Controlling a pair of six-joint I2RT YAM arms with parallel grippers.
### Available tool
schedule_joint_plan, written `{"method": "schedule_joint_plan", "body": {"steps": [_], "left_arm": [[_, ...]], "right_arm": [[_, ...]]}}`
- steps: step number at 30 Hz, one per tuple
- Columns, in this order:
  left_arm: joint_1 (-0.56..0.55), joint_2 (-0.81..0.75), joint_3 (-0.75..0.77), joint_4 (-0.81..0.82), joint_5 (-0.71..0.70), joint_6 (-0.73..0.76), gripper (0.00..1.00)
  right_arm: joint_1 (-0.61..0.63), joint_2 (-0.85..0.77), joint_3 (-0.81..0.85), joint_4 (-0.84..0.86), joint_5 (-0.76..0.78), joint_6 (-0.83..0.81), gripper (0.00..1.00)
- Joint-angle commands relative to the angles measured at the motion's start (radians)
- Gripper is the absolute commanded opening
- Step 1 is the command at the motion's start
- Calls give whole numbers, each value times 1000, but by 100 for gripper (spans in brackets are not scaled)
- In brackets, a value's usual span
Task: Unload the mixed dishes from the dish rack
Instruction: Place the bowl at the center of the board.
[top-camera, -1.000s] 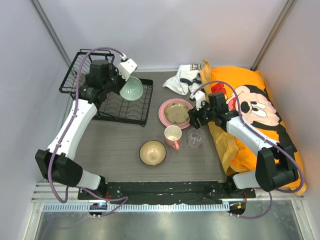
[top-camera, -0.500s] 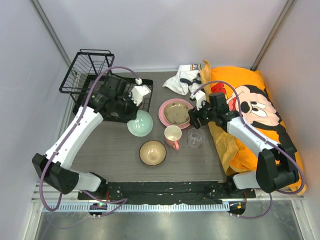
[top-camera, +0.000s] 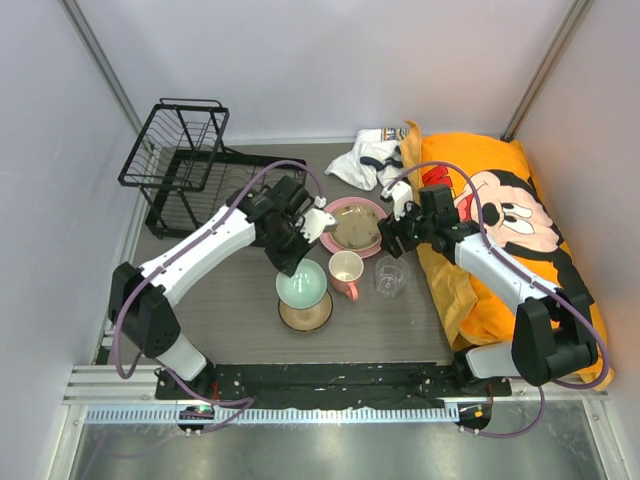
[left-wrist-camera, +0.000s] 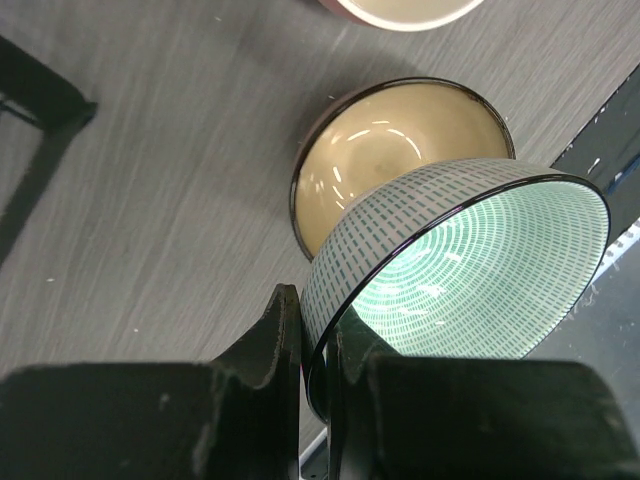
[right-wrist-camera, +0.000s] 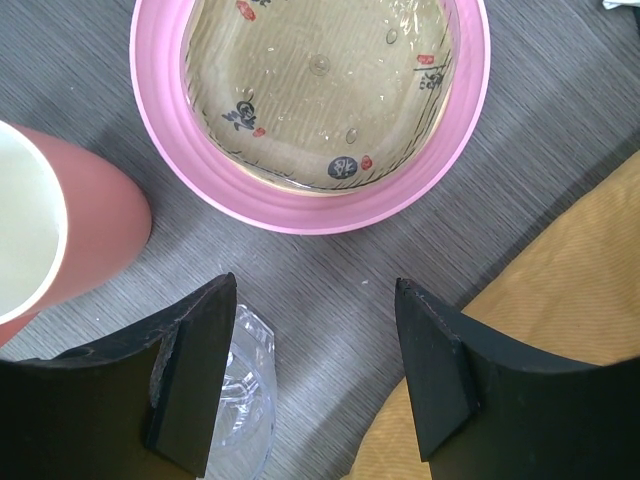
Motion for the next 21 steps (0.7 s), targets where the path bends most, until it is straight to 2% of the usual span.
{"method": "schedule_joint_plan", "body": {"steps": [1,10,21], "left_arm": [[-20,20,-4,13,48,-22,0],[-40,76,-98,67,117,1,0],[-54,109,-136,120,118,7,0]], "right_arm": [[-5,-23,22,6,-14,-10,69],[-5,-23,22,4,-14,-16,69],[-10,-25,22,-1,-14,-19,69]]}}
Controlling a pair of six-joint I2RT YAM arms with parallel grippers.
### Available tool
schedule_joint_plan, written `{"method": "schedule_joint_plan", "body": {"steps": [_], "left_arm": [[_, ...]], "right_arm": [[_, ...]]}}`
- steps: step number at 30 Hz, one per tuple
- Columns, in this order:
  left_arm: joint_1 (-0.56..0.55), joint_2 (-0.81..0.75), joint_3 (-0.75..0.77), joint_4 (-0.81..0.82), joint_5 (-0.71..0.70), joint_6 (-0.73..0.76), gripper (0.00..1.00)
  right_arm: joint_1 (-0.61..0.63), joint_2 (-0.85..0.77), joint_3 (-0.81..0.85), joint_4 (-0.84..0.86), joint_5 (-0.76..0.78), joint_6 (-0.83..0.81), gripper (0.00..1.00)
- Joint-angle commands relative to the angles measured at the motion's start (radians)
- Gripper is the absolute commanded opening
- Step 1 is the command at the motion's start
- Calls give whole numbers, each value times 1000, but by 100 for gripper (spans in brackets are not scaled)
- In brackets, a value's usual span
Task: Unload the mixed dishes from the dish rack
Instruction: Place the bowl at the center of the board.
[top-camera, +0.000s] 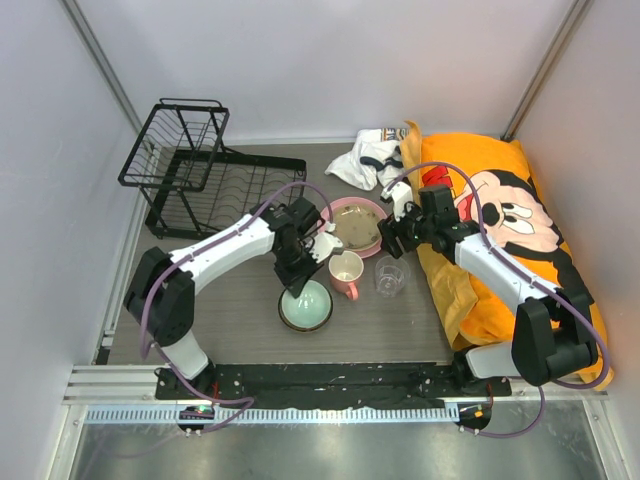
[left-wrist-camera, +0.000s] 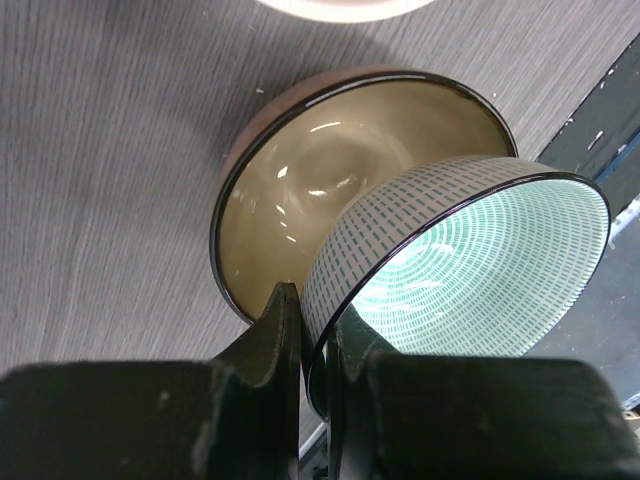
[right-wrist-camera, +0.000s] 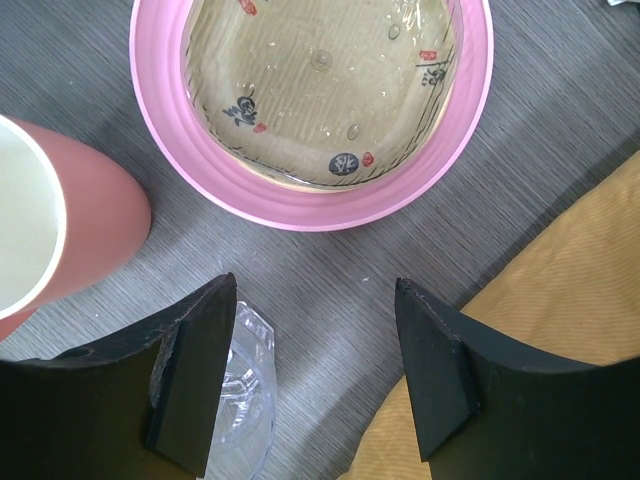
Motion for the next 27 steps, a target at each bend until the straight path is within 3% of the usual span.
{"method": "schedule_joint_plan", "body": {"steps": [1,22,27], "left_arm": [[-6,10,6,38,39,0,0],[-16,73,-6,63,-30,15,0],[-16,75,-12,66,-50,17,4]], "right_arm": [[-7,-25,23,9,-14,-11,69],[-10,-16,26,-6,-32,-17,69],[-10,-17,28,-8,-35,-16,69]]}}
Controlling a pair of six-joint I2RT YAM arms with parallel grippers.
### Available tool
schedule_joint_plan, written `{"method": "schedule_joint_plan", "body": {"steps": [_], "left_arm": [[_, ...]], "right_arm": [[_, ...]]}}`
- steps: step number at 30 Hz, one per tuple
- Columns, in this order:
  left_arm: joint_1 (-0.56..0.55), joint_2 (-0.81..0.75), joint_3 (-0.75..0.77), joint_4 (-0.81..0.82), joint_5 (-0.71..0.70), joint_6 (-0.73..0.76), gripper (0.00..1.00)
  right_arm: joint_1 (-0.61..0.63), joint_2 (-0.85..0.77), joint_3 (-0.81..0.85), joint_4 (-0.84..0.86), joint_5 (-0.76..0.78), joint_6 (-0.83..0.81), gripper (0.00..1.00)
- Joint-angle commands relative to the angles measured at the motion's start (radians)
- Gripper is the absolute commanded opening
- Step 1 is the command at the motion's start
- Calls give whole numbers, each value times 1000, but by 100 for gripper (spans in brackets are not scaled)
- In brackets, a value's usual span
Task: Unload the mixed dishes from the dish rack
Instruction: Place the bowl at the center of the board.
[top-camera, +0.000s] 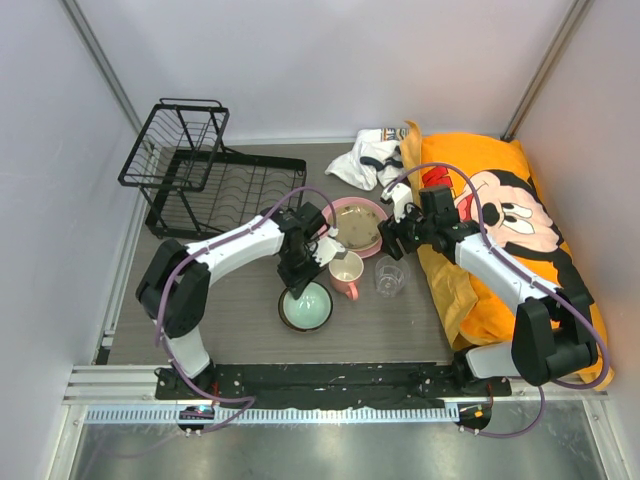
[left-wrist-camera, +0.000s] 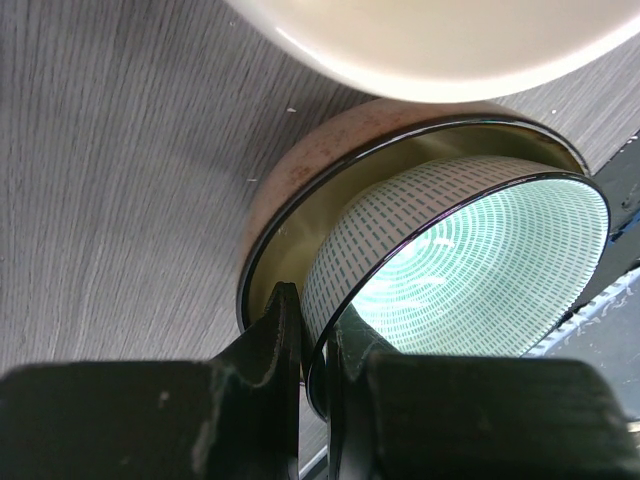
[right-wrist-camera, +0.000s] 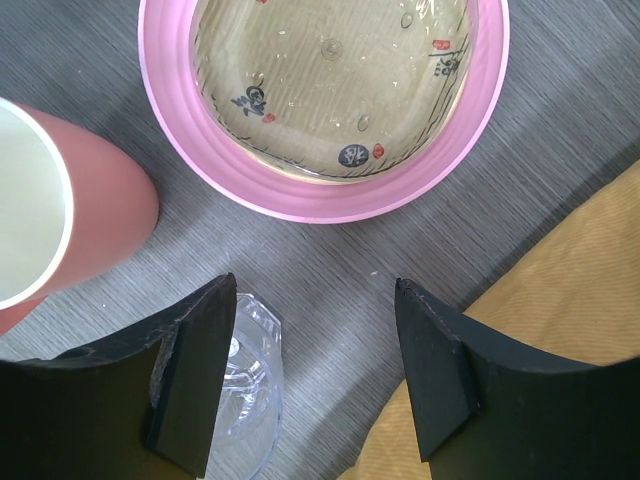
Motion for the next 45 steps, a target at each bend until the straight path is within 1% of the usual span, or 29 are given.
{"method": "schedule_joint_plan", "body": {"steps": [1,8,14,20,25,27,32,36,43,45], "left_arm": [[-5,-4,2,13,-5,13,4],[-6,-2,4,15,-11,13,6],[-8,-2,10,13,-14,16,11],[-9,-7,10,13,-17,16,17],[-9,-18,5,18,-25,15,19],[-11,-22,5,18,-26,15,21],[-11,-45,1,19,-33,15,30],[-11,-62,-4,24,-40,15,33],[-11,-96,-9,31,-68,16,42],[-11,-110,-13,38,-80,16,43]], "right_arm": [[-6,-19,28,13,-19,-13,69],[-6,-19,26,13,-21,-15,69],[-6,-17,28,12,-21,-13,69],[-6,-16,28,12,-22,-15,69],[-4,-14,26,10,-24,-15,69],[-6,-14,28,12,-24,-15,69],[-6,-13,28,10,-24,-16,69],[-6,-13,28,10,-24,-16,69],[-7,-14,28,10,-21,-16,69],[-6,-11,28,8,-21,-16,69]]}}
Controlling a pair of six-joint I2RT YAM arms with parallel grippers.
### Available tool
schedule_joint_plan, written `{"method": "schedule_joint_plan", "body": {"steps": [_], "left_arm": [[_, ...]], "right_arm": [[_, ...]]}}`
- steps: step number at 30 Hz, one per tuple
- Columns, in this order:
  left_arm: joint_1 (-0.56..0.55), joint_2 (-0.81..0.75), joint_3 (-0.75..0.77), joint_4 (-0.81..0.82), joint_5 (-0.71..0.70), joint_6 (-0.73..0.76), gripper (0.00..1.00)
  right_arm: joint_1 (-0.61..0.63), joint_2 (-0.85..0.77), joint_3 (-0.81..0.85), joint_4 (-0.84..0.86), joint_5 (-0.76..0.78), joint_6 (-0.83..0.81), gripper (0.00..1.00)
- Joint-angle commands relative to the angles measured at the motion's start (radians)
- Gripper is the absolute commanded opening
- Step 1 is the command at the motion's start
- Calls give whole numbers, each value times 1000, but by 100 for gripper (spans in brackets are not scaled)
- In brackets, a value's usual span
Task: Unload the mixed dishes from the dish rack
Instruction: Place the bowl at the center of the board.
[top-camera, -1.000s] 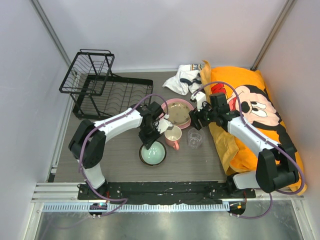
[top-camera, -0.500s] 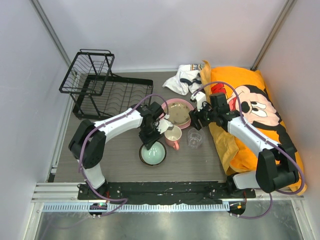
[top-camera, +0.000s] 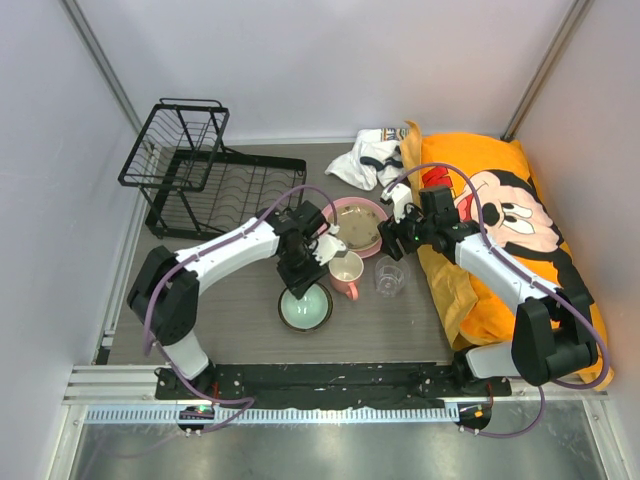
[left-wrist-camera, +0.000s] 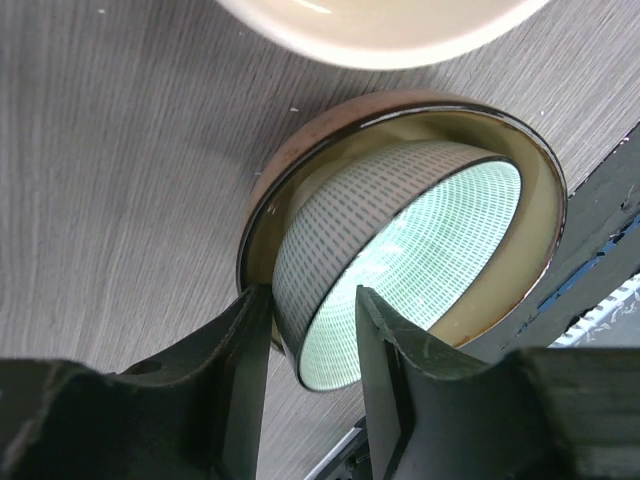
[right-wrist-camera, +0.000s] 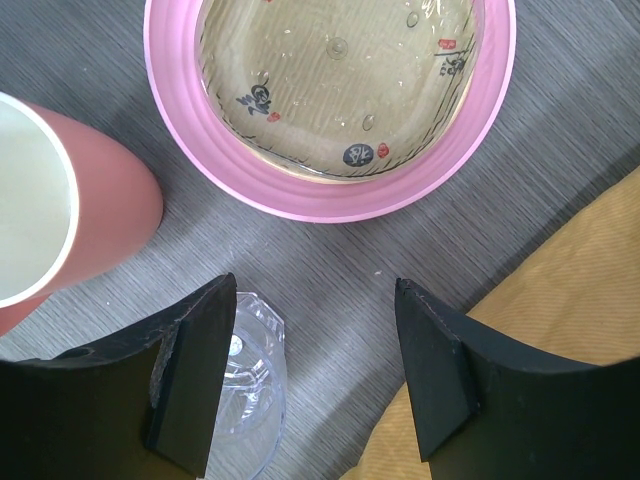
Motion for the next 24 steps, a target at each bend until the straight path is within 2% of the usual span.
{"method": "schedule_joint_plan", "body": {"steps": [1,24], "left_arm": [[0,-66,-9,27,-51,15,44],[0,-163,-8,56,-169,28,47]], "right_arm": [[-6,-11,29,13,-11,-14,69],[-6,-13,29,10,-13,-19,69]]}}
